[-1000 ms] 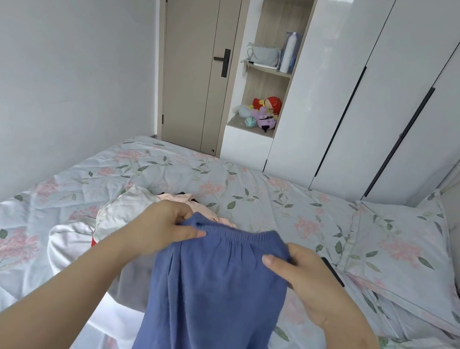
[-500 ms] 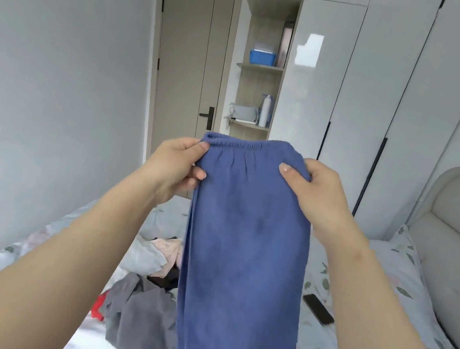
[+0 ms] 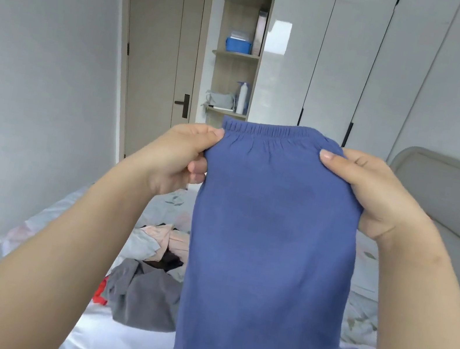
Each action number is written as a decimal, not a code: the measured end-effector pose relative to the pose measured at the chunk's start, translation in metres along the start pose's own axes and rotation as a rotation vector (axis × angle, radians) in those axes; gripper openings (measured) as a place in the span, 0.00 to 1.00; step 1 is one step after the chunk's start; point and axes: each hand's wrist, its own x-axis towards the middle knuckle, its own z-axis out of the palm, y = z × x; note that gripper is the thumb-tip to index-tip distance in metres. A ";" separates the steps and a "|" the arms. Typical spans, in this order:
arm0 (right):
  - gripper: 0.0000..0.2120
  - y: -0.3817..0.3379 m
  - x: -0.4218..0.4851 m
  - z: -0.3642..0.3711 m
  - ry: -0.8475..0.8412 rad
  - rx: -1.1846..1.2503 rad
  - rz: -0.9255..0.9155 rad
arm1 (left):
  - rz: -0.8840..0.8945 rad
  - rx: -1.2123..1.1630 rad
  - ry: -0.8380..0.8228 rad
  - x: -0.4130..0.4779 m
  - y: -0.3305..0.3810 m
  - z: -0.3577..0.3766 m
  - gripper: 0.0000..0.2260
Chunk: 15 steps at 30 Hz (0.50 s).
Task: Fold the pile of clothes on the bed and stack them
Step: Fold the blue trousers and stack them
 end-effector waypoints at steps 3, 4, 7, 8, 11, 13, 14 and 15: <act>0.08 -0.015 -0.016 -0.005 -0.064 0.102 -0.045 | -0.063 -0.213 -0.161 -0.004 0.008 0.006 0.11; 0.10 -0.018 -0.017 -0.007 -0.067 0.112 -0.037 | -0.075 -0.259 -0.186 -0.002 0.010 0.008 0.10; 0.07 -0.012 -0.008 -0.020 0.006 0.092 0.039 | -0.097 -0.217 -0.149 0.012 0.005 0.018 0.11; 0.06 -0.004 -0.002 -0.024 0.054 0.067 0.090 | -0.109 -0.155 -0.109 0.018 -0.001 0.022 0.11; 0.04 0.037 0.020 -0.041 0.203 -0.075 0.205 | -0.190 -0.041 -0.033 0.040 -0.031 0.034 0.09; 0.03 0.068 0.034 -0.054 0.268 -0.200 0.243 | -0.247 -0.023 -0.040 0.057 -0.057 0.038 0.08; 0.04 0.084 0.042 -0.061 0.289 -0.262 0.260 | -0.272 -0.010 -0.039 0.068 -0.072 0.039 0.08; 0.05 0.100 0.052 -0.069 0.306 -0.318 0.271 | -0.295 0.006 -0.032 0.079 -0.087 0.041 0.09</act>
